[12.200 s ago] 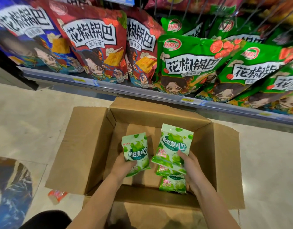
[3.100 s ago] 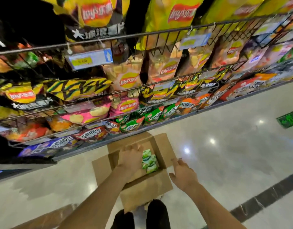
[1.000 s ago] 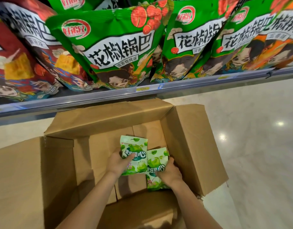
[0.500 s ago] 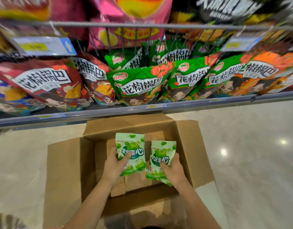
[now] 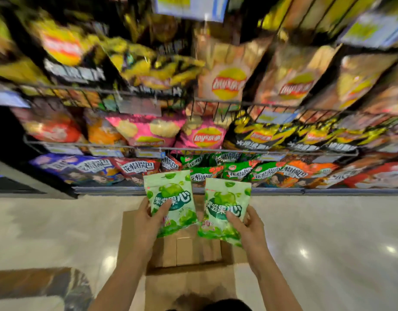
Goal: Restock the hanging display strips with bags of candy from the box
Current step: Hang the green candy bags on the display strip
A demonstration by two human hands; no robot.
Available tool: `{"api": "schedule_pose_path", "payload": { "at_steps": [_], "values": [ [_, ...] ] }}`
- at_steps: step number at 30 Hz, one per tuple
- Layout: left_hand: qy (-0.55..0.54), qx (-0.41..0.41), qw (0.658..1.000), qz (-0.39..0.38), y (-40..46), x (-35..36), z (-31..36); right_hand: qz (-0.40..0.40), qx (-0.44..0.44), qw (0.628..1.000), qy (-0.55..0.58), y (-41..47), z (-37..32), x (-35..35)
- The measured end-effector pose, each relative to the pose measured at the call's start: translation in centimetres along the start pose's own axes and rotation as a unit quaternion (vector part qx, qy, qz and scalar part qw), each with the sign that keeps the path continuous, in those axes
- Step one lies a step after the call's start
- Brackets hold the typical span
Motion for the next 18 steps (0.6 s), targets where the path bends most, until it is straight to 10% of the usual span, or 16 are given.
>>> {"api": "schedule_pose_path", "payload": {
  "at_steps": [18],
  "values": [
    [-0.102,0.228,0.967,0.051,-18.7,-10.3,33.6,-0.092,-0.120,0.979,0.135,-19.7,-29.9,7.5]
  ]
}}
Point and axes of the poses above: each hand's wrist, its own y-axis towards the middle knuckle, its own x-axis out of the palm, z = x × y, the point moved 8 cm from there along y, towards the middle knuckle, and after that the axes turned 1 degree about x, right-handed, at the moved point
